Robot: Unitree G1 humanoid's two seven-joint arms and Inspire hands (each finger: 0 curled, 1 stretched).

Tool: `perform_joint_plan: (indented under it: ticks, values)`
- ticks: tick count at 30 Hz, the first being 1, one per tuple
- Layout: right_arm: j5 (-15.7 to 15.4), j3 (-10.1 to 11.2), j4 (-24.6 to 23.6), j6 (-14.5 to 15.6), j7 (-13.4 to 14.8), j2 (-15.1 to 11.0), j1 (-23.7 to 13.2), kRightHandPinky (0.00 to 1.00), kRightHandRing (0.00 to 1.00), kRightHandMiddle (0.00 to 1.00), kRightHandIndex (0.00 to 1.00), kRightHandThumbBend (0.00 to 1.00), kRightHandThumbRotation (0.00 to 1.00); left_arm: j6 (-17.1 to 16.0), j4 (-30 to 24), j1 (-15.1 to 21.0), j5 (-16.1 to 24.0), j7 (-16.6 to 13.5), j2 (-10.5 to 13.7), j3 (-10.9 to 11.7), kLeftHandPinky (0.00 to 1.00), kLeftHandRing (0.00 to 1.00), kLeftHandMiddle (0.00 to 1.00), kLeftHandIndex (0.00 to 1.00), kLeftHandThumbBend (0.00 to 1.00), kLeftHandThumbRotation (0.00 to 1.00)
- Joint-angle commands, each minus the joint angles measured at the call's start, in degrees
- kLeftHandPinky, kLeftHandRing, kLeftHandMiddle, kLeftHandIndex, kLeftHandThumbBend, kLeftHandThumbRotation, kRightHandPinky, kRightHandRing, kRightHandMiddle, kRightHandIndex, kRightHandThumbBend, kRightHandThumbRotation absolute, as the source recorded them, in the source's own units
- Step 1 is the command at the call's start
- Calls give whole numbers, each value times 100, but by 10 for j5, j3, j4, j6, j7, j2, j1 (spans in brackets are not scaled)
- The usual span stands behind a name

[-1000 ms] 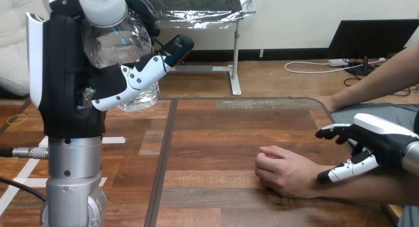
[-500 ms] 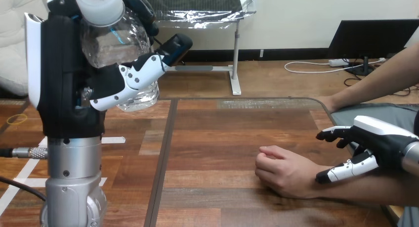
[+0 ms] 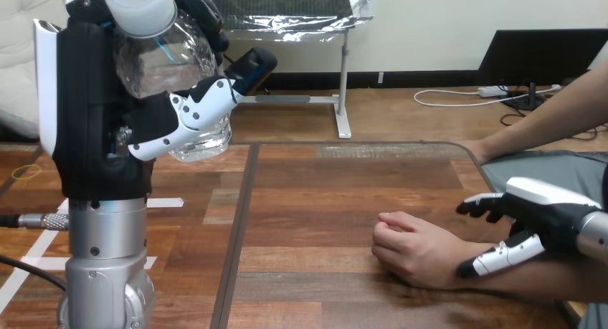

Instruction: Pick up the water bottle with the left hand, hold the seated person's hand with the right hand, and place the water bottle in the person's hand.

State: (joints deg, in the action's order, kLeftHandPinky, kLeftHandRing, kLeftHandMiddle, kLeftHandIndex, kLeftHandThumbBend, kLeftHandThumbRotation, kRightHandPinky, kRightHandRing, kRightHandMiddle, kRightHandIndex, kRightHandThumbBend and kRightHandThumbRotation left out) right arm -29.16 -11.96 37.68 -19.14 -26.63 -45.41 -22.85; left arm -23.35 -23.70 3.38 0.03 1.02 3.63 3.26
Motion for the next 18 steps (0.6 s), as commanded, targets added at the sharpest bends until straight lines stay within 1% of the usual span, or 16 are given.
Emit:
perform_joint_plan:
  ticks: [1, 2, 4, 6, 11, 14, 18]
  values:
    - [-5, -20, 21, 4, -7, 11, -8, 71, 86, 89, 89, 100, 52, -5, 4, 26, -12, 2, 3, 7, 19, 25, 32, 37, 71, 0]
    - [-6, -22, 22, 4, -6, 12, -8, 71, 86, 88, 89, 100, 51, -6, 5, 26, -13, 2, 4, 7, 19, 25, 32, 37, 71, 0]
    - [-9, -25, 20, 16, -9, 14, -7, 71, 86, 88, 89, 100, 50, -9, 7, 27, -13, 3, 6, 10, 19, 25, 32, 37, 71, 0]
    - [-10, -29, 21, 21, -11, 15, -6, 70, 86, 89, 89, 100, 49, -11, 8, 27, -12, 3, 7, 11, 19, 25, 32, 37, 71, 0]
    - [-5, -33, 24, 28, -20, 19, -4, 69, 85, 89, 90, 100, 47, -14, 11, 28, -15, 4, 8, 14, 19, 26, 32, 37, 71, 0]
    - [-9, -37, 22, 31, -18, 20, -1, 69, 85, 89, 89, 100, 47, -15, 12, 27, -21, 5, 8, 15, 19, 26, 33, 37, 71, 0]
    - [-10, -40, 21, 37, -16, 23, 5, 68, 85, 89, 89, 100, 46, -4, 6, 24, -33, 3, 2, 15, 19, 26, 33, 37, 72, 0]
